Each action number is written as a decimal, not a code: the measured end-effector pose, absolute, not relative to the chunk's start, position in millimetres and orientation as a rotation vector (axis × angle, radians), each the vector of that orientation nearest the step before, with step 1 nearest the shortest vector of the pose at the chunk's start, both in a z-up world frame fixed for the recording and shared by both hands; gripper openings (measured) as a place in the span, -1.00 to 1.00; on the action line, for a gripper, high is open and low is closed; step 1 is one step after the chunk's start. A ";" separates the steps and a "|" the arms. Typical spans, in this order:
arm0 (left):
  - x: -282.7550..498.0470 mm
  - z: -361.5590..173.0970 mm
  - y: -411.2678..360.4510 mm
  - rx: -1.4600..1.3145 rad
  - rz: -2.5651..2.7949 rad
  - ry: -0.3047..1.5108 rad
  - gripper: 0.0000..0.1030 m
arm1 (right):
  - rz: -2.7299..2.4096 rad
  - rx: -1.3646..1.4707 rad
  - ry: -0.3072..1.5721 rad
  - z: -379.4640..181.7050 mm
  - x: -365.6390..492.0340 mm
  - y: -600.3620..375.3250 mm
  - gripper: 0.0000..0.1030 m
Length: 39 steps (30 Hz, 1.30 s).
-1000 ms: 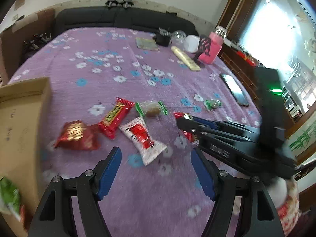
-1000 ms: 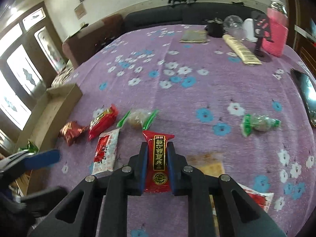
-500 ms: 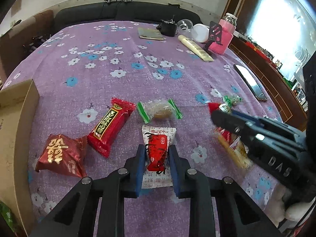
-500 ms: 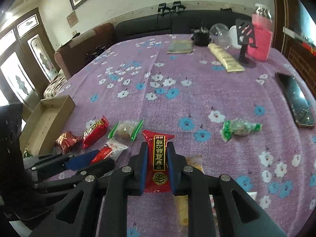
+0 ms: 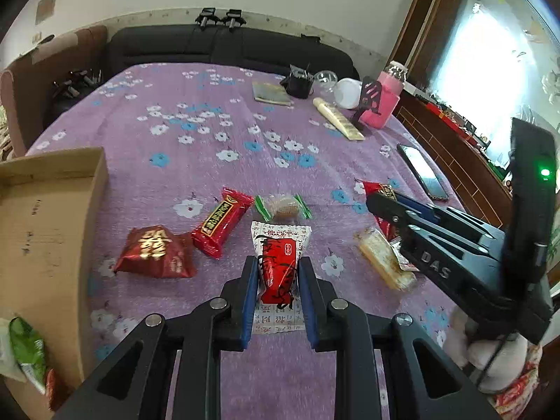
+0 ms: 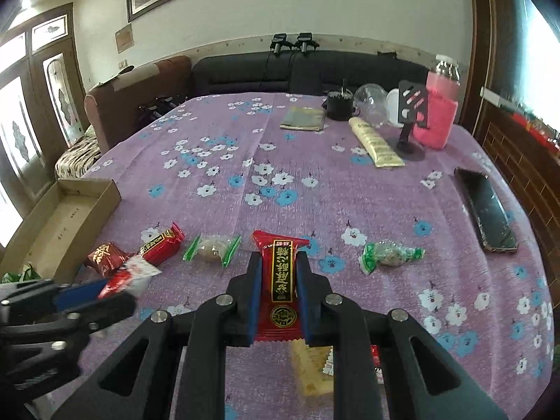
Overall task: Organize snacks
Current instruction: 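Carry both held snacks over the cardboard tray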
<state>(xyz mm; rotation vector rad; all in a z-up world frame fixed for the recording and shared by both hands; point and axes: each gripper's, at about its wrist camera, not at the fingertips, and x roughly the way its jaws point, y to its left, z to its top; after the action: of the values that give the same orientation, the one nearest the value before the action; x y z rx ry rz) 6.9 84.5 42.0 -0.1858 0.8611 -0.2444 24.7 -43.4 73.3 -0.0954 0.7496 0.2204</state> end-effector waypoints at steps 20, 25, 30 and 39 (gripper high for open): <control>-52.6 62.9 182.5 -0.316 -0.111 0.764 -0.55 | 0.212 -0.316 0.652 88.6 -19.3 34.0 -0.66; -68.2 63.6 211.7 -0.358 -0.072 0.737 -0.55 | 0.243 -0.383 0.635 98.5 -31.9 67.2 -0.66; -80.5 63.6 238.3 -0.392 -0.034 0.715 -0.55 | 0.281 -0.442 0.627 103.8 -44.9 102.3 -0.66; -93.6 59.2 282.7 -0.431 0.033 0.684 -0.54 | 0.332 -0.527 0.630 105.5 -56.2 158.3 -0.66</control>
<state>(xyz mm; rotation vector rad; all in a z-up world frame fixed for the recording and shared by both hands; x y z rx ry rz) -93.6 282.7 59.2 -0.4309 0.6838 0.0326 -56.2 158.3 105.5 -0.5268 0.6300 0.3318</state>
